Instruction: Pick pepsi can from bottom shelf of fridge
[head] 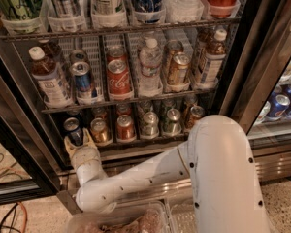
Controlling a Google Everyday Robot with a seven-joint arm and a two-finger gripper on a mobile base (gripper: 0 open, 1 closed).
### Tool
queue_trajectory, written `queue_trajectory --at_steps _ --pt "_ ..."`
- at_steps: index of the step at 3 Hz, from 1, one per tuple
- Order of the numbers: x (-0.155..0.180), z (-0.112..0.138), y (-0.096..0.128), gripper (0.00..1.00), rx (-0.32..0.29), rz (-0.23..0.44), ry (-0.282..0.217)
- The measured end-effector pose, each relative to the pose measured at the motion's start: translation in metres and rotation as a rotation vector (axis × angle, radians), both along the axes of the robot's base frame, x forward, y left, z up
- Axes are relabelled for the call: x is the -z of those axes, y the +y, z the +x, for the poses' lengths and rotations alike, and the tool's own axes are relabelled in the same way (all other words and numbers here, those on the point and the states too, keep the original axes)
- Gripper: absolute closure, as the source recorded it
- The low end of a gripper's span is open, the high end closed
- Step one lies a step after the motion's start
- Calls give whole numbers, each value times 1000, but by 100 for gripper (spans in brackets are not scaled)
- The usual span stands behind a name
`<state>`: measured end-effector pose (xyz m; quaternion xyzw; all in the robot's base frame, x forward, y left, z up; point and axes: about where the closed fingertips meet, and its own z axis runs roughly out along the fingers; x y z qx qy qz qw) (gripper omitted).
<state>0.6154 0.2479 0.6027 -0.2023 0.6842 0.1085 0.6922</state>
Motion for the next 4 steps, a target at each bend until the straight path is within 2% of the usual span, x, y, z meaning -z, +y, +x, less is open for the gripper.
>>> queue_trajectory --at_steps 1,2,3,4 --pt "3 8 1 48 2 4 7" --pt "3 13 3 30 2 10 10" --pt "3 14 3 30 2 10 10" --pt "3 15 4 48 1 11 11"
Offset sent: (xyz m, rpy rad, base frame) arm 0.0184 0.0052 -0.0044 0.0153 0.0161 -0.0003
